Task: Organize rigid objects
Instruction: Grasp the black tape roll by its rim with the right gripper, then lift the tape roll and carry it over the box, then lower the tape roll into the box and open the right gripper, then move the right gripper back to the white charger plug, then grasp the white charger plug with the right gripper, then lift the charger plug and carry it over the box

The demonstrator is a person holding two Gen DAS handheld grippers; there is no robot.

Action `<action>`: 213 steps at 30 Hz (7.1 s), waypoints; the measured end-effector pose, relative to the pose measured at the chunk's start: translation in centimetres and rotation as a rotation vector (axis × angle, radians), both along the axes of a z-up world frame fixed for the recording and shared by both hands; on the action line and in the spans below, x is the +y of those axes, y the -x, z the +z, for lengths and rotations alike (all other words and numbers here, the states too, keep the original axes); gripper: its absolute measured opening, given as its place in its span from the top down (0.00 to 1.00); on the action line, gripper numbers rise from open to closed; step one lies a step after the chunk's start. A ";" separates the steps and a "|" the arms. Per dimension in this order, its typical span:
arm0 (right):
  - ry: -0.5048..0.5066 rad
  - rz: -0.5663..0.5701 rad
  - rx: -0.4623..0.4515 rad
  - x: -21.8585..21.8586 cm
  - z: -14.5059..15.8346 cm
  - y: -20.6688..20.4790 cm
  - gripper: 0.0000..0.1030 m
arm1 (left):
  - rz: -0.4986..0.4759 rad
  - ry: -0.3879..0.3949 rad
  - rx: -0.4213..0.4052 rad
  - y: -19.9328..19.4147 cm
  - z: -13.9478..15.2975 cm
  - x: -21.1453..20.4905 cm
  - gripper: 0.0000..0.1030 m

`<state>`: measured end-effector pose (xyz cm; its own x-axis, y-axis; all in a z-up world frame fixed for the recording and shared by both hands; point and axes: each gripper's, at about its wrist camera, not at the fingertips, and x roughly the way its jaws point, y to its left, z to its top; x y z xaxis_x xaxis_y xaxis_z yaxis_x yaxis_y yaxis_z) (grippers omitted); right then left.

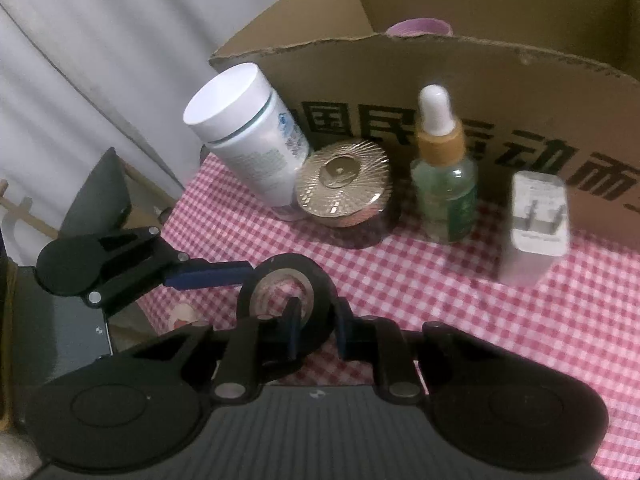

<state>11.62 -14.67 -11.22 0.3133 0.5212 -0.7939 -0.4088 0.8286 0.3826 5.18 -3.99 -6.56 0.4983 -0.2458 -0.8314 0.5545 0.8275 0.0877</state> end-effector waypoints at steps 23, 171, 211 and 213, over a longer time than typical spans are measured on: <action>0.029 -0.012 -0.062 0.0 0.8 0.7 0.80 | -0.003 0.023 -0.022 0.1 1.1 0.1 0.36; -0.558 -0.570 0.222 -18.7 -3.6 2.1 0.74 | -0.161 -0.020 -0.128 -2.0 1.6 -12.7 0.73; -0.457 -0.349 0.162 -14.6 10.0 -18.3 0.74 | 0.097 -0.043 -0.002 -20.8 11.5 -10.3 0.74; -0.441 -0.347 0.210 -14.1 8.6 -20.6 0.74 | 0.120 -0.053 0.038 -22.5 10.5 -10.2 0.74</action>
<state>32.21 -28.75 -2.65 0.3840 0.7107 -0.5894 -0.0209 0.6449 0.7640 27.69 -14.19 3.92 0.4890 -0.1415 -0.8607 0.4559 0.8827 0.1139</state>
